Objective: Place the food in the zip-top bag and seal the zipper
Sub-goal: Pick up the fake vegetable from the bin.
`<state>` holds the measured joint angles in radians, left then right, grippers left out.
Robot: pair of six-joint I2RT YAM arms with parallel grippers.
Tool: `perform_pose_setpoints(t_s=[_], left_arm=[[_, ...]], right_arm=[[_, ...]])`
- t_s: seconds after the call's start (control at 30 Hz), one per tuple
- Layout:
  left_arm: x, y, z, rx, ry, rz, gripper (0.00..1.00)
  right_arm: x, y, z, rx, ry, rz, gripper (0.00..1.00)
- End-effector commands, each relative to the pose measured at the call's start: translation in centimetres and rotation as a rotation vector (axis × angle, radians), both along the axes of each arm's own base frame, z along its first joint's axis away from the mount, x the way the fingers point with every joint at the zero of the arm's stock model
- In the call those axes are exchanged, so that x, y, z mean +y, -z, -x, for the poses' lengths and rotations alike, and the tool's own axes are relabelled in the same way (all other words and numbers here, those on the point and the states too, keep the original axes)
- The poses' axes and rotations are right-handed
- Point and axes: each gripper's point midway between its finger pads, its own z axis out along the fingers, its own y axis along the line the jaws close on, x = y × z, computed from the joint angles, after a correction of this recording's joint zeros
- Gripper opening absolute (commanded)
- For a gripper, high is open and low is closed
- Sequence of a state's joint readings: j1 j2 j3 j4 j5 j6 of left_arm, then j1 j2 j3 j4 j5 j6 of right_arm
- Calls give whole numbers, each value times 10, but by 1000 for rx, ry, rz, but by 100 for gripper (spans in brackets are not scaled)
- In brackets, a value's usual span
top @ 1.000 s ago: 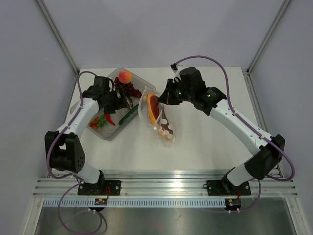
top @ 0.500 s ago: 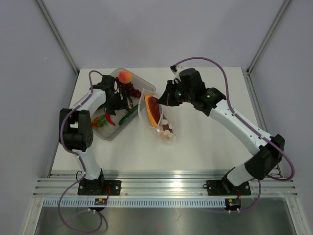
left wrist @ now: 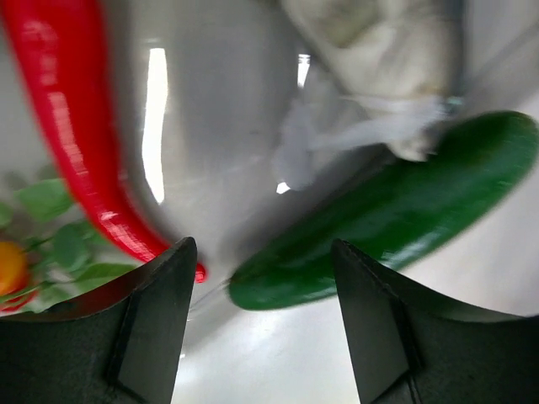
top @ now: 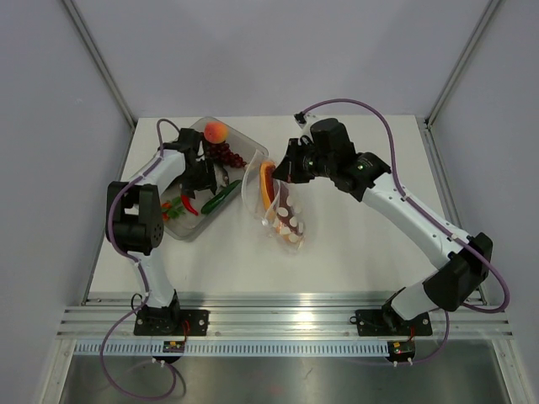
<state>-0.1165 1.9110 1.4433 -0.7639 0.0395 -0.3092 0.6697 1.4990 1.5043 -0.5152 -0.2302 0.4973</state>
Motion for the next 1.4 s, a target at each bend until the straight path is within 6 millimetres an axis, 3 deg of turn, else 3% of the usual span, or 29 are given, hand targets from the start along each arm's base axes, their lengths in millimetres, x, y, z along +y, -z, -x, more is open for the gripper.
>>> perform_pose_setpoints(t_s=[0.0,0.1,0.17,0.37,0.47,0.5,0.7,0.9,1.27,1.37], left_arm=[[30,-25,-8,-80,-52,-154,67],[30,-58,-12,-211,-64,-155,66],[19,-65,-9,-233,-23,-100,68],[-16,-53,1,-148,152,-17,71],[-31,-41,6,-89,206,23,71],[-31,-29,7,-50,208,17,70],[-25,0,12,72,192,-25,68],[-5,8,15,107,146,-137,65],[21,-42,-3,-95,30,-265,60],[12,-45,-3,-110,77,-225,69]], right_arm=[[6,-34,7,-78,-29,-79,0],[6,-34,7,-79,-28,-81,0],[6,-34,6,-78,-26,-82,0],[13,-32,6,-65,-39,-96,0],[14,-28,7,-54,-40,-92,0],[14,-29,7,-55,-41,-95,0],[15,-27,6,-52,-38,-86,0],[14,-25,6,-52,-31,-85,0],[13,-26,7,-55,-34,-85,0],[14,-25,8,-54,-37,-88,0]])
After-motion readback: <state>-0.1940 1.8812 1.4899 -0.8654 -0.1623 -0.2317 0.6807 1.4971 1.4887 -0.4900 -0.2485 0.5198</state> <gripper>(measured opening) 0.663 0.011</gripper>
